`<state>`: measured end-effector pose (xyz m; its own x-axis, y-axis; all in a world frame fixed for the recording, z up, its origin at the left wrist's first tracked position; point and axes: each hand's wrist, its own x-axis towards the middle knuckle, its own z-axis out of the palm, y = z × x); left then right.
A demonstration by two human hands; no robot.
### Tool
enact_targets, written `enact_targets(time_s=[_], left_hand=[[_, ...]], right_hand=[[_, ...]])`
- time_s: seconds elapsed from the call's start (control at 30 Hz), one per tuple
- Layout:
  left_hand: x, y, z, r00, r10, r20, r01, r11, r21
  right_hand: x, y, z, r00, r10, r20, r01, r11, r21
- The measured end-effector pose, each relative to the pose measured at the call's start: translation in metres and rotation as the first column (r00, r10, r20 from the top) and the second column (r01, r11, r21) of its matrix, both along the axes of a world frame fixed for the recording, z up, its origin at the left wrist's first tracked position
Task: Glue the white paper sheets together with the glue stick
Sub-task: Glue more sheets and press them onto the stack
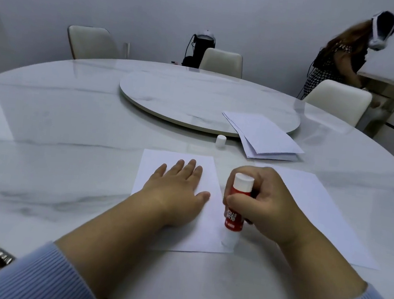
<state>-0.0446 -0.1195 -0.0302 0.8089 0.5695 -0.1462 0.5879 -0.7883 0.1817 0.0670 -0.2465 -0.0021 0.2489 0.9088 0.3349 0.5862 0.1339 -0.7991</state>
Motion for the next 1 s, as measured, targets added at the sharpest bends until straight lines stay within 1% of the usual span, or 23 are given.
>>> enact_targets(time_s=[0.03,0.1,0.13,0.17,0.2,0.27,0.3,0.33,0.37,0.4,0.43,0.47,0.5,0.57,0.63,0.7,0.77,0.83,1.0], left_hand=[[0.0,0.0,0.0,1.0,0.0,-0.001,0.0,1.0,0.002],[0.0,-0.001,0.0,1.0,-0.007,-0.006,0.007,1.0,0.003],[0.0,-0.001,0.001,1.0,-0.016,-0.014,0.016,1.0,-0.003],[0.0,0.001,0.004,0.999,-0.039,-0.032,0.039,0.999,-0.018],[0.0,0.003,0.009,0.994,-0.09,-0.067,0.087,0.995,-0.039],[-0.005,0.01,0.026,0.957,-0.239,-0.166,0.22,0.968,-0.122],[-0.008,0.014,0.035,0.939,-0.297,-0.176,0.265,0.947,-0.184],[-0.01,0.016,0.042,0.938,-0.318,-0.137,0.281,0.93,-0.237],[-0.01,0.017,0.045,0.955,-0.291,-0.048,0.27,0.928,-0.258],[-0.008,0.016,0.044,0.971,-0.227,0.07,0.237,0.941,-0.242],[-0.004,0.013,0.04,0.974,-0.152,0.168,0.184,0.963,-0.198],[0.001,0.007,0.033,0.972,-0.093,0.214,0.125,0.982,-0.141],[0.006,0.001,0.025,0.975,-0.056,0.214,0.077,0.992,-0.095],[0.012,-0.006,0.009,0.991,-0.038,0.125,0.042,0.999,-0.031],[0.012,-0.005,0.001,0.997,-0.07,0.02,0.07,0.997,0.013],[0.008,-0.002,0.001,0.993,-0.114,-0.025,0.114,0.993,0.006],[0.003,-0.003,0.003,0.988,-0.15,-0.041,0.149,0.989,-0.018],[0.0,-0.003,0.003,0.986,-0.158,-0.045,0.158,0.987,-0.019],[0.002,-0.003,0.001,0.988,-0.151,-0.037,0.151,0.989,-0.005]], right_hand=[[0.0,-0.001,0.0,0.999,0.037,-0.032,-0.038,0.999,-0.036],[0.003,-0.002,0.0,0.982,0.101,-0.162,-0.115,0.99,-0.08],[0.005,-0.001,0.0,0.961,0.115,-0.252,-0.133,0.99,-0.055],[0.008,0.0,0.0,0.931,0.107,-0.349,-0.113,0.994,0.005],[0.013,0.002,0.0,0.893,0.072,-0.444,-0.044,0.996,0.073],[0.02,0.004,-0.001,0.824,-0.069,-0.562,0.194,0.967,0.166],[0.023,0.005,-0.001,0.798,-0.152,-0.583,0.315,0.93,0.187],[0.025,0.005,0.0,0.776,-0.232,-0.586,0.415,0.888,0.197],[0.026,0.006,-0.001,0.759,-0.298,-0.579,0.489,0.848,0.205],[0.027,0.007,-0.001,0.749,-0.349,-0.563,0.542,0.811,0.218],[0.026,0.008,-0.002,0.748,-0.394,-0.534,0.577,0.783,0.232],[0.025,0.009,-0.002,0.757,-0.433,-0.489,0.596,0.765,0.245],[0.024,0.01,-0.004,0.77,-0.462,-0.441,0.601,0.757,0.256],[0.022,0.014,-0.007,0.806,-0.473,-0.356,0.573,0.775,0.266],[0.022,0.017,-0.012,0.847,-0.441,-0.297,0.513,0.824,0.239],[0.025,0.021,-0.013,0.885,-0.395,-0.245,0.444,0.876,0.189],[0.027,0.026,-0.011,0.927,-0.349,-0.139,0.368,0.918,0.146],[0.029,0.033,-0.009,0.947,-0.318,-0.048,0.322,0.939,0.12],[0.029,0.04,-0.007,0.955,-0.296,0.01,0.296,0.955,0.011]])
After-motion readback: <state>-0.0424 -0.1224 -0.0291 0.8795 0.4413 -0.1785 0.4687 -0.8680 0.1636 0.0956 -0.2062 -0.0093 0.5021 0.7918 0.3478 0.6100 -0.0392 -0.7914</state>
